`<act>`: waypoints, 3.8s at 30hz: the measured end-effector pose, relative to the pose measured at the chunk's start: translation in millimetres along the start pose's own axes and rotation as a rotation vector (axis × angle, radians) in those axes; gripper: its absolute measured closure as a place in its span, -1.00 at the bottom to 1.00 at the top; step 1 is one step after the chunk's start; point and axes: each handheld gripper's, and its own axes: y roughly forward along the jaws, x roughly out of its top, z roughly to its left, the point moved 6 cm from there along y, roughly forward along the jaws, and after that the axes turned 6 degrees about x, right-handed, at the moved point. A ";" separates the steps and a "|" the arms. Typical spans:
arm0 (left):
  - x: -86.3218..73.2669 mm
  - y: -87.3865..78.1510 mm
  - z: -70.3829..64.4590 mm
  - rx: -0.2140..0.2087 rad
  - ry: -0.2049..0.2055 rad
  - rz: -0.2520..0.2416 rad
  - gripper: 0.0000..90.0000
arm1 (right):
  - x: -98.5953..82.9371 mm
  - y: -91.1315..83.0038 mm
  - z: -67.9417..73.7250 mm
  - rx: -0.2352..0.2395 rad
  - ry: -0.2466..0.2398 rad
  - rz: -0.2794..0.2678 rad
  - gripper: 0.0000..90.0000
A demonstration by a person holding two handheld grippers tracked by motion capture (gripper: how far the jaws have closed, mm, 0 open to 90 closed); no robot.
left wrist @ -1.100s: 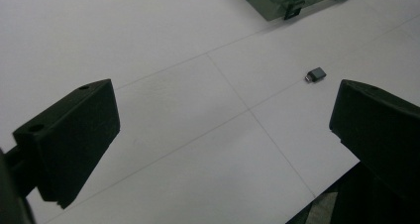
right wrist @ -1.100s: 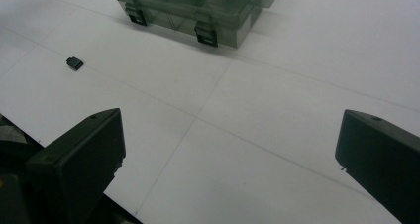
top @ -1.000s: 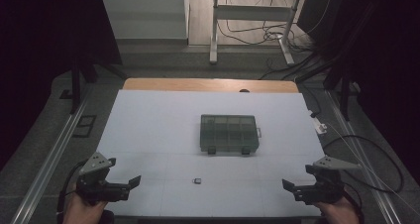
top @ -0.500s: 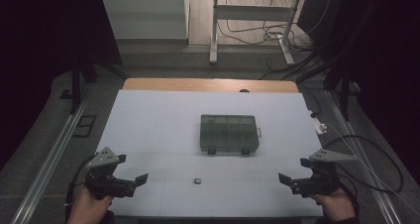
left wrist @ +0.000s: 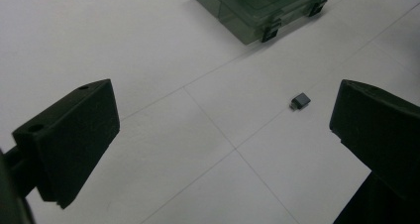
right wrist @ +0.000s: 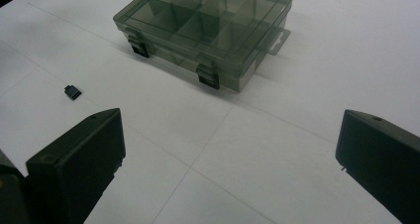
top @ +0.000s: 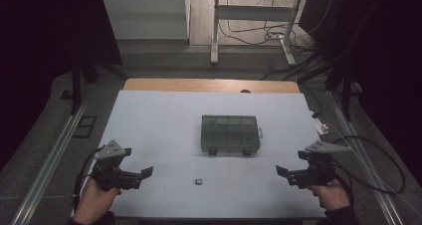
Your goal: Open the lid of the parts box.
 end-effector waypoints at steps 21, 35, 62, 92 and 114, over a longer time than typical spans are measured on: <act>23.0 35.5 -1.3 -0.051 0.063 0.033 -1.00 | 15.7 19.8 -10.5 -0.005 -0.007 0.010 -1.00; 41.1 57.5 -6.9 -0.056 0.062 0.028 -1.00 | 25.6 32.2 -17.5 -0.019 -0.007 0.018 -1.00; 64.2 95.0 -17.3 -0.120 0.069 0.045 -1.00 | 43.4 65.5 -19.0 0.010 -0.038 0.059 -1.00; 83.1 134.7 -31.5 -0.165 0.095 0.051 -1.00 | 52.3 88.2 -22.8 0.022 -0.028 0.109 -1.00; 59.1 160.0 -43.6 -0.204 0.130 0.073 -1.00 | 22.3 92.9 -24.5 0.026 -0.072 0.200 -0.28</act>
